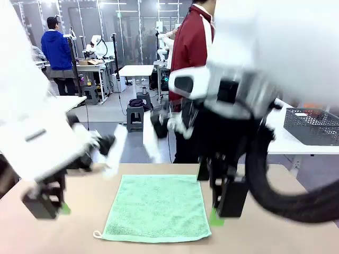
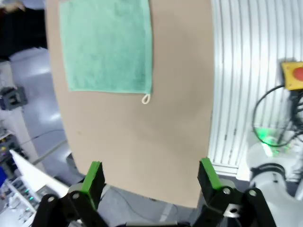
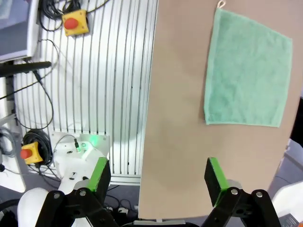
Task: Fold the towels and place them in the basket.
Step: When a person lays out a Towel with hook on the table, fold it in half twice.
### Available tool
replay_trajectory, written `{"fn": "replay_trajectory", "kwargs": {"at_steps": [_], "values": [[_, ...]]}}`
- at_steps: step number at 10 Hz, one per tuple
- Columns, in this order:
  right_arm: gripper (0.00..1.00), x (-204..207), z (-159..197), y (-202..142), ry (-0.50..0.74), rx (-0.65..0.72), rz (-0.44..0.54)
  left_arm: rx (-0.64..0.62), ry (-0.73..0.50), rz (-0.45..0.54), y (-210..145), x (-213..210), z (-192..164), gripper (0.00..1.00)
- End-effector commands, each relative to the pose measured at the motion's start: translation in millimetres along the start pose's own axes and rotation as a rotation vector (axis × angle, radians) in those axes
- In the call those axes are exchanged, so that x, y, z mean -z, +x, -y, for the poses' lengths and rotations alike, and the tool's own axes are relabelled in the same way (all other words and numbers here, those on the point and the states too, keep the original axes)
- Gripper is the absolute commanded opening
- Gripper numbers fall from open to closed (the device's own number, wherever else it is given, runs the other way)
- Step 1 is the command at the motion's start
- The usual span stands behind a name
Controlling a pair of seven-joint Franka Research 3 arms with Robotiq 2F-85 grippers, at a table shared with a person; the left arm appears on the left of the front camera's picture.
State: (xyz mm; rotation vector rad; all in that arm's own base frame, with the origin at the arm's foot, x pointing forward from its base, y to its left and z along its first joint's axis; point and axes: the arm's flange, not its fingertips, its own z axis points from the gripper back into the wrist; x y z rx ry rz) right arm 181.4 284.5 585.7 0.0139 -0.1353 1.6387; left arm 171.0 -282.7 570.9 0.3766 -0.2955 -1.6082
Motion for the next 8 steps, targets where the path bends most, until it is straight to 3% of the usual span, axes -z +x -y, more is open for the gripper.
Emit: {"fn": "replay_trajectory", "kwargs": {"at_steps": [1, 5, 8], "values": [[1.00, 43.8, -3.7, 4.1, 0.009, 0.047, -0.014, -0.037, -0.026, -0.057, 12.2, 39.6, 1.9, 1.00], [1.00, 105.2, 6.2, -16.6, 0.008, 0.057, -0.058, -0.031, -0.142, -0.093, 1.1, 103.1, 2.1, 1.00], [1.00, 142.7, 19.6, -7.3, -0.051, 0.043, -0.022, 0.041, -0.194, 0.045, 15.6, 145.6, 2.6, 1.00]]}}
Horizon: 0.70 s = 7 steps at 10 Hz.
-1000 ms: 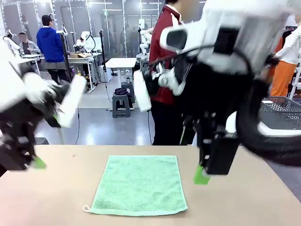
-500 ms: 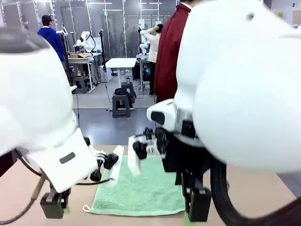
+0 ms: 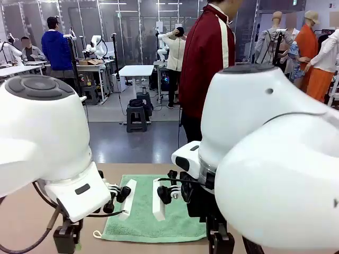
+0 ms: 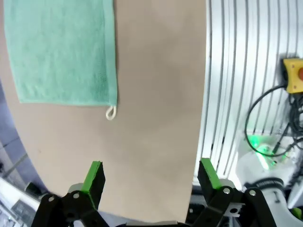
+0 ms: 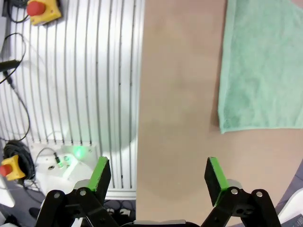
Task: Fold the towels and place them in the basket.
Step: When a person lays out a Towel with hook on the table, fold it in half twice.
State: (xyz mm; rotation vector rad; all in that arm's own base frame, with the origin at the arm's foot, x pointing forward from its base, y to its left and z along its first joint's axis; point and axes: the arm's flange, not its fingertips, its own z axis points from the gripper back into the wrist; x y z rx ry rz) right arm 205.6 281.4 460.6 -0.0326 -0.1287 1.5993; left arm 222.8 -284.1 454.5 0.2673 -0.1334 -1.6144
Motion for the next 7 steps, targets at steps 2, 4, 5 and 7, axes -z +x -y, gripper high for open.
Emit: {"fn": "replay_trajectory", "kwargs": {"at_steps": [2, 4, 5, 7], "values": [[1.00, 38.7, 15.9, 14.3, -0.004, 0.008, 0.016, 0.037, -0.037, 0.119, 12.9, 37.5, -7.5, 1.00], [1.00, 49.6, 21.7, 15.0, 0.024, 0.005, -0.005, 0.030, -0.067, 0.094, 1.3, 50.9, -12.1, 1.00], [1.00, 51.1, 23.2, 15.7, 0.026, 0.002, -0.006, 0.026, -0.069, 0.087, -0.4, 53.3, -13.7, 1.00], [1.00, 50.7, 22.3, 14.3, 0.034, -0.002, -0.006, 0.020, -0.064, 0.069, 10.6, 47.1, -19.4, 1.00]]}}
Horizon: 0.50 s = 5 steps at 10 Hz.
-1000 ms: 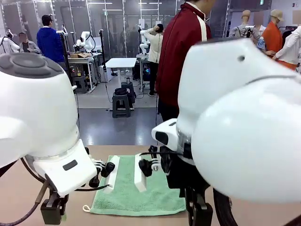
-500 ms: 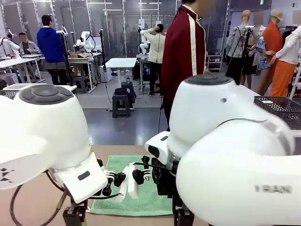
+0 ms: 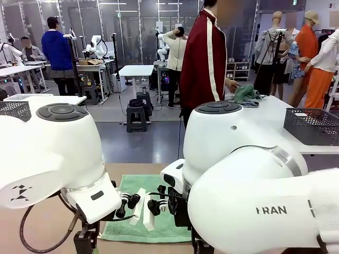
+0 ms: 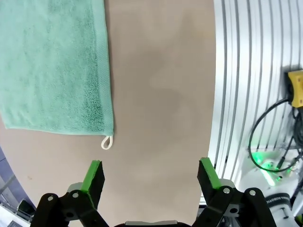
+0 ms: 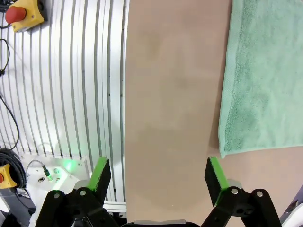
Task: Fold the towels and place them in the basket.
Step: When a person lays out a Towel with hook on the table, fold it in half twice.
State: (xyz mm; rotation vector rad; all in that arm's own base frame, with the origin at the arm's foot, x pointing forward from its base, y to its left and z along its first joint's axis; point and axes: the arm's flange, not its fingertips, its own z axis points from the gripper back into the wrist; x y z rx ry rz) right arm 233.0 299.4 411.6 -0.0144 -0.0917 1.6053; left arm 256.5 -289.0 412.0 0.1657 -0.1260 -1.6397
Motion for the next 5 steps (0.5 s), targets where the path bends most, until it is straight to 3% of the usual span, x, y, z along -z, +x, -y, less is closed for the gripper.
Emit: {"fn": "replay_trajectory", "kwargs": {"at_steps": [1, 5], "values": [[1.00, -1.7, -0.4, 0.2, -0.002, 0.003, 0.006, 0.006, 0.003, 0.005, 3.5, -1.6, 3.0, 1.00], [1.00, -1.0, 0.2, 0.0, -0.002, 0.001, 0.002, 0.008, 0.004, -0.002, 2.6, -0.5, 2.5, 1.00]]}}
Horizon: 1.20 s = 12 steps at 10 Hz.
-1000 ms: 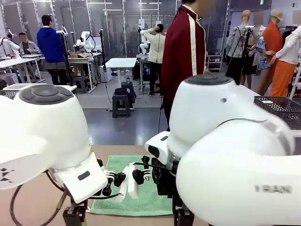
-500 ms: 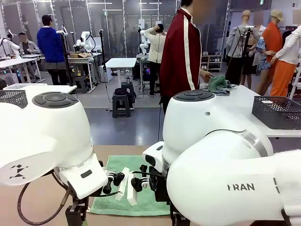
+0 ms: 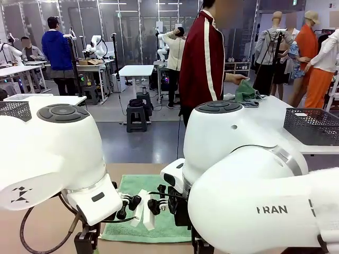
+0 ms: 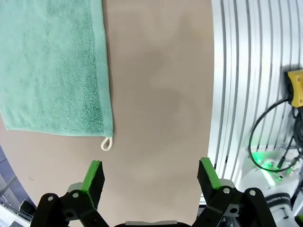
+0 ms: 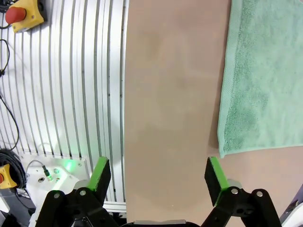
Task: Fold the towels and place them in the basket.
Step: When a person lays out a Towel with hook on the table, fold it in half twice.
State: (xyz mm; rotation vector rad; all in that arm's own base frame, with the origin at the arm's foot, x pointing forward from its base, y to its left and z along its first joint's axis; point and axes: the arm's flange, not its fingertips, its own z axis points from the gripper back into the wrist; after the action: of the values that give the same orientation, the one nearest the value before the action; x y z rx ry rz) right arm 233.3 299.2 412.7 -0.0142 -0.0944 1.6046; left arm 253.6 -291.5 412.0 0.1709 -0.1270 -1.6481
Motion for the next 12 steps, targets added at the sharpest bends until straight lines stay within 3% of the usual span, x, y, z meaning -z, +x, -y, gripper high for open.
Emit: {"fn": "replay_trajectory", "kwargs": {"at_steps": [1, 6, 12], "values": [[1.00, 8.7, 13.3, -3.1, 0.006, 0.002, 0.019, -0.010, -0.040, -0.008, 0.4, 14.6, -13.6, 1.00], [1.00, 64.4, 50.8, -8.1, 0.033, -0.006, -0.004, -0.020, -0.134, 0.008, -7.8, 69.6, -41.4, 1.00], [1.00, 97.5, 73.2, -27.6, 0.010, -0.024, -0.048, -0.001, -0.127, 0.057, -14.6, 97.8, -59.3, 1.00]]}}
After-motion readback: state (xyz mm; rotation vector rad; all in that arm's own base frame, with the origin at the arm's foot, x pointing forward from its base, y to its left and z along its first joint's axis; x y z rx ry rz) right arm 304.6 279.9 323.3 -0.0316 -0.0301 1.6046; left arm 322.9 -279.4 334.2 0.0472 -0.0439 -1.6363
